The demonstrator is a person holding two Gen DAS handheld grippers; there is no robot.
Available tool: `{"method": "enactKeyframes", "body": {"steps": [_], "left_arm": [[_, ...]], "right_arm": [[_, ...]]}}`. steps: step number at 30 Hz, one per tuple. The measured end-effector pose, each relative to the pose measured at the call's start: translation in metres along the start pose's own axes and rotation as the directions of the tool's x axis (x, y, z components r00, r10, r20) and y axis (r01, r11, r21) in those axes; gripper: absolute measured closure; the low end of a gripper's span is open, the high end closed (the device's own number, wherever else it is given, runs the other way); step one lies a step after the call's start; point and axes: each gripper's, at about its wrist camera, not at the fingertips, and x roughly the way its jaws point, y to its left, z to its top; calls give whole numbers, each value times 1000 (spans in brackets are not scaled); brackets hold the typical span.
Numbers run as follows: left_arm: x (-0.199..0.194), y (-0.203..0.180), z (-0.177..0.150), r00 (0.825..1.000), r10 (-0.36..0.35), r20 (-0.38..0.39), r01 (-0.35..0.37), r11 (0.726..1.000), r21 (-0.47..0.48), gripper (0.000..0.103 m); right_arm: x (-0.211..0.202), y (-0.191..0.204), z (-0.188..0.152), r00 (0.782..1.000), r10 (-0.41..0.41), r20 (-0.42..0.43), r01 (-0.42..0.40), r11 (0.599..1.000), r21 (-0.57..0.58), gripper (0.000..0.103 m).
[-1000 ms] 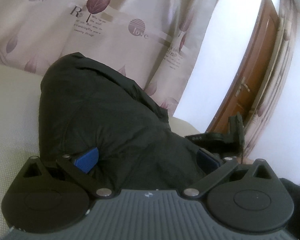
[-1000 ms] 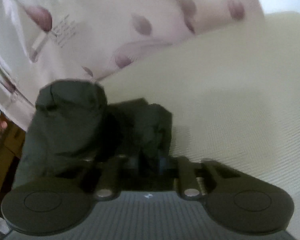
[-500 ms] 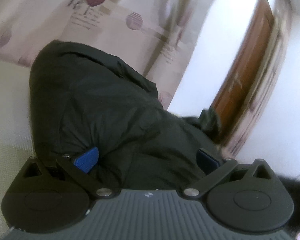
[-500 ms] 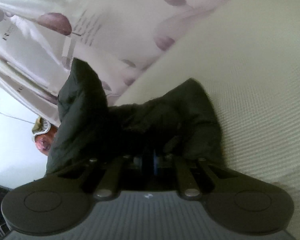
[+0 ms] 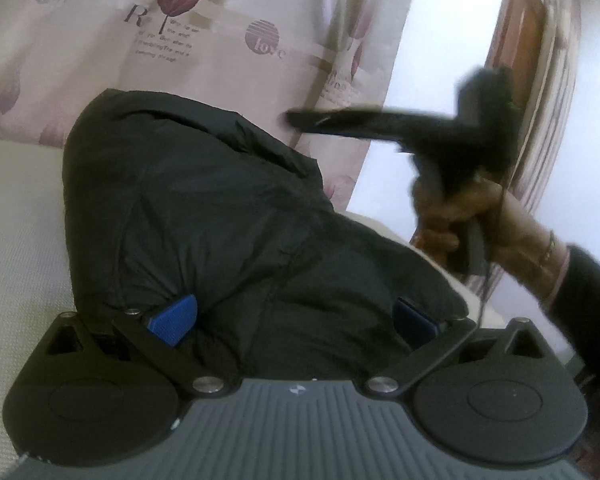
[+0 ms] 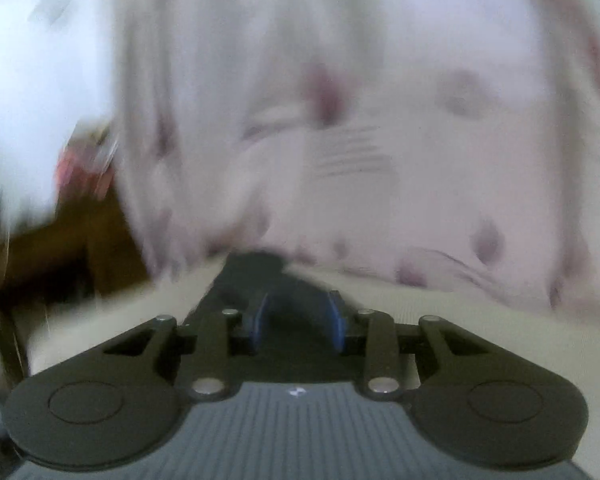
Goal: Fold large clothes
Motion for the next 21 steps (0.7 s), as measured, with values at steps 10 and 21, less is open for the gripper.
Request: {"method": "enactKeyframes", "body": {"steps": [10, 21], "left_arm": [[-3, 4, -7, 998, -56, 31, 56, 998, -2, 0], [-2, 3, -10, 1000, -30, -3, 30, 999, 19, 0]], "right_arm": [[43, -30, -89, 964, -182, -195, 185, 983, -5, 76], [4, -60, -97, 974, -169, -149, 195, 965, 175, 74]]}}
